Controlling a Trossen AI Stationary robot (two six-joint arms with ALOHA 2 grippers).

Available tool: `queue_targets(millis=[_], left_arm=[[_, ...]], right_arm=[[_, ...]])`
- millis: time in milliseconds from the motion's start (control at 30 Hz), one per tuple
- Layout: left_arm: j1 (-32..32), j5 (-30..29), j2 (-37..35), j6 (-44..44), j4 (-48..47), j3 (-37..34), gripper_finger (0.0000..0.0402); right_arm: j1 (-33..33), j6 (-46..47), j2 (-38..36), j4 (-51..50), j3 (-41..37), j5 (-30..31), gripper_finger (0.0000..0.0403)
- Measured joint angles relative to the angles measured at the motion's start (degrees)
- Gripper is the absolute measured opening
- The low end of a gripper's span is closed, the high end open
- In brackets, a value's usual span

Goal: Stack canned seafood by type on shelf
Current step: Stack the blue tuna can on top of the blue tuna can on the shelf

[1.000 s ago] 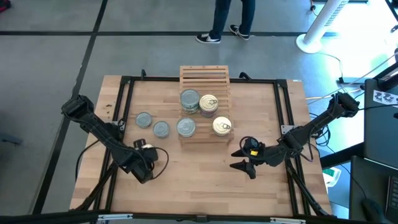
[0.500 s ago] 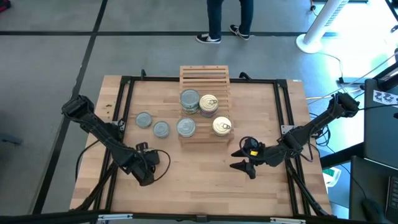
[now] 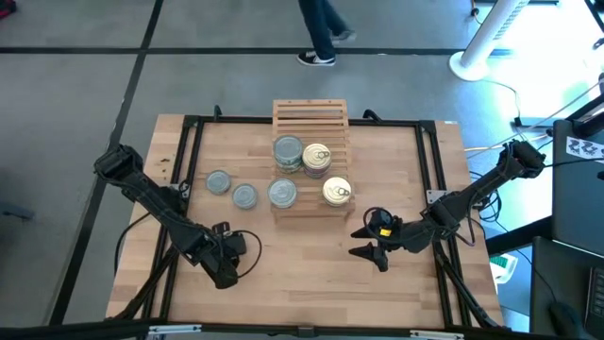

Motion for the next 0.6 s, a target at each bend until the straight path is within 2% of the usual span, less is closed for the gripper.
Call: queue_targets(millis=[300,433,600], left_arm=[[0.0,-0.29,0.0,0.02,0.31,0.0,0.0143],[0.0,1.71,0.13,-0.43,0.31,0.08,0.0143],[0.05,1.75,2.42,-0.14,0.62,0.48,0.0143]], right_arm=[[0.0,0.01,0.0,0.02,0.0,0.0,0.0299],[0.0,0.0,0.0,0.02,0.0,0.0,0.0299],[0.02,0.0,0.0,0.0,0.0,1.47,0.0299]])
